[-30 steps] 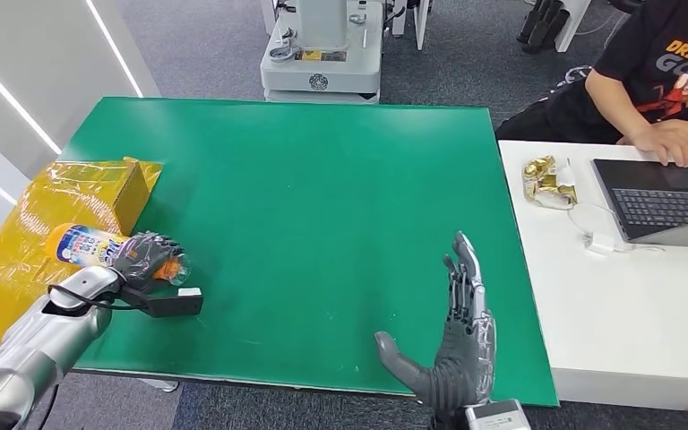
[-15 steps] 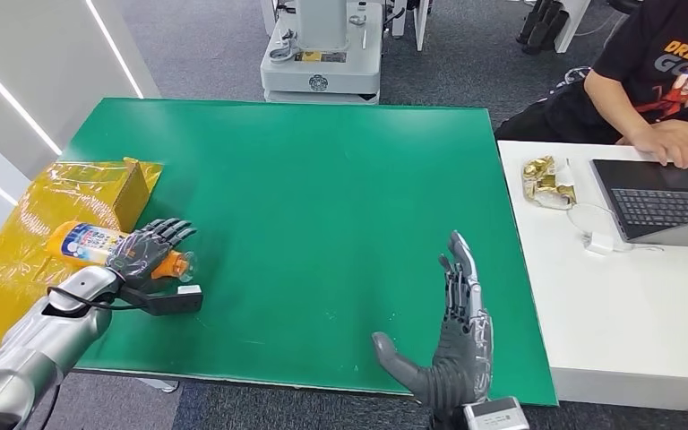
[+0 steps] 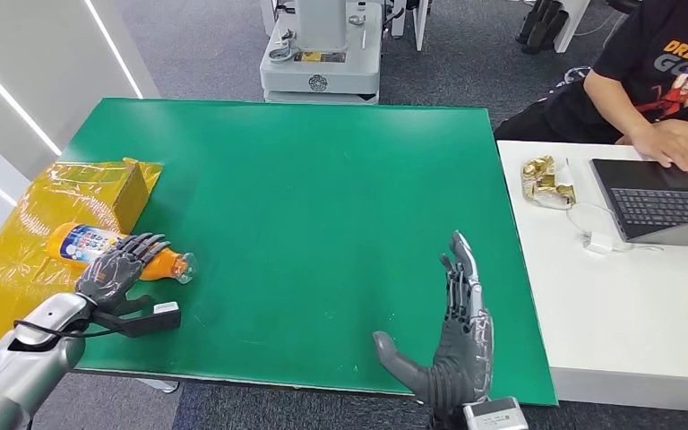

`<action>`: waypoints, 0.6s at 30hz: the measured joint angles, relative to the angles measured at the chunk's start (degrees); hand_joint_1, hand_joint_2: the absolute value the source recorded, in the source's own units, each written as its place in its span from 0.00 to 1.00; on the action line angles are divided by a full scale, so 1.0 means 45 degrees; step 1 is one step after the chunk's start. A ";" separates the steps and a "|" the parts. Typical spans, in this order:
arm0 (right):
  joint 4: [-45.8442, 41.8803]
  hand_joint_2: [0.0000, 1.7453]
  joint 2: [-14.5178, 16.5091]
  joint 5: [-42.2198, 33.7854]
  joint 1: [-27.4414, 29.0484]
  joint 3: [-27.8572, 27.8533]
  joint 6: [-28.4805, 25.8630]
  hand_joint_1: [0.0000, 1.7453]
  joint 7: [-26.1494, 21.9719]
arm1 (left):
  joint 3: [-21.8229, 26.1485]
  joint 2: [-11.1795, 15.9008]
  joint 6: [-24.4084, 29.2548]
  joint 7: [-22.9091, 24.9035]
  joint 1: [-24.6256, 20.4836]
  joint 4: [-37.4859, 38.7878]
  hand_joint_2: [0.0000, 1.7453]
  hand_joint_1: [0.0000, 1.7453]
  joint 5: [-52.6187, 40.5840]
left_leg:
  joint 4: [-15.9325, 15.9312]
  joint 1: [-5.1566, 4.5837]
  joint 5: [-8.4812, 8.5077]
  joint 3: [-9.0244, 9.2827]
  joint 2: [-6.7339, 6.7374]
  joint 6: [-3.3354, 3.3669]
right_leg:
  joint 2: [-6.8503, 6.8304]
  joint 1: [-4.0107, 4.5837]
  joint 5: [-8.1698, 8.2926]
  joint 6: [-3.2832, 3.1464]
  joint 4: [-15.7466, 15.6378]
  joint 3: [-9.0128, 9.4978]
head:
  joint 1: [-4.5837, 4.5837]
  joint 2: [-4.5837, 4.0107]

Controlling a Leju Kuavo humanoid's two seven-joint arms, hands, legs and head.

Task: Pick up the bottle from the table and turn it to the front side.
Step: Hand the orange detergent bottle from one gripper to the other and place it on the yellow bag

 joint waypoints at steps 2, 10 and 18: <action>0.0004 1.00 0.0000 -0.0004 0.0003 0.0000 -0.0118 0.00 -0.0039 | 0.0445 0.0087 -0.0006 0.0025 0.0460 -0.0518 1.00 0.00 -0.0107 | 0.0000 0.0000 0.0000 0.0000 -0.0001 0.0000 | -0.0001 0.0000 -0.0001 -0.0001 -0.0001 -0.0001 | 0.0001 0.0000; -0.0017 1.00 0.0000 0.0075 0.0038 0.0027 -0.0684 0.00 -0.0018 | 0.1758 0.0192 0.0084 -0.0137 0.1088 -0.1266 1.00 0.00 -0.0181 | 0.0001 0.0001 0.0002 -0.0003 -0.0006 -0.0001 | -0.0010 0.0001 0.0001 -0.0001 -0.0003 0.0000 | 0.0000 0.0000; -0.0081 1.00 0.0000 0.0239 0.0050 0.0064 -0.0872 0.00 0.0217 | 0.2861 -0.0171 0.1541 -0.1057 0.1351 -0.2195 1.00 0.00 0.0646 | 0.0003 -0.0002 0.0001 -0.0006 -0.0010 0.0000 | -0.0013 0.0000 0.0000 0.0000 -0.0010 -0.0004 | 0.0001 0.0000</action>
